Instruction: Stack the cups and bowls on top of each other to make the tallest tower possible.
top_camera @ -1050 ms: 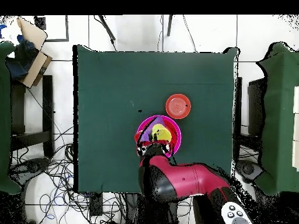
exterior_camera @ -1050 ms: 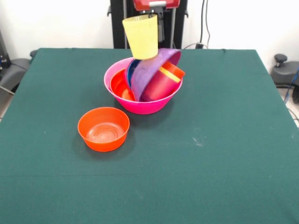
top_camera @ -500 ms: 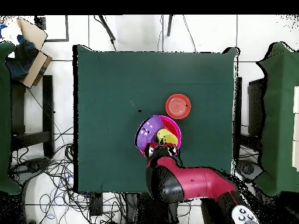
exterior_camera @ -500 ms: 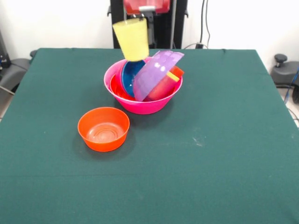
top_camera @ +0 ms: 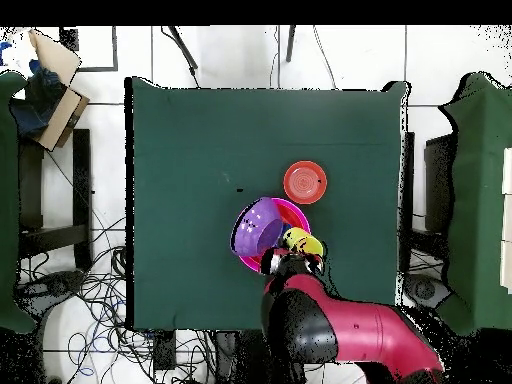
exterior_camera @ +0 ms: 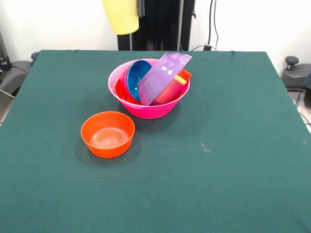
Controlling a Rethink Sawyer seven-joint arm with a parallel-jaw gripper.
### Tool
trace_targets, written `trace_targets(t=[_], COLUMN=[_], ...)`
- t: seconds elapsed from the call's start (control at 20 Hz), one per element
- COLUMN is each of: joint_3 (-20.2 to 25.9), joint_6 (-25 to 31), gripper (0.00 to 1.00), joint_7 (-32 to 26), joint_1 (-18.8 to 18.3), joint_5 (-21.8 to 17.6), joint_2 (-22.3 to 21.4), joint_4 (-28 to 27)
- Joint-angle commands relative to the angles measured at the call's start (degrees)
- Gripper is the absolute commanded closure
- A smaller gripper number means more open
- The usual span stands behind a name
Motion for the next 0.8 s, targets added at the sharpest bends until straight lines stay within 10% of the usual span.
trace_targets(t=[0.05,0.8], joint_3=[10.1,-6.7], joint_6=[8.5,1.9], gripper=[1.0,1.0], joint_7=[-2.2,7.4], joint_1=[-0.7,17.3], joint_5=[6.1,0.0], joint_2=[-6.1,3.5], joint_4=[5.8,-1.3])
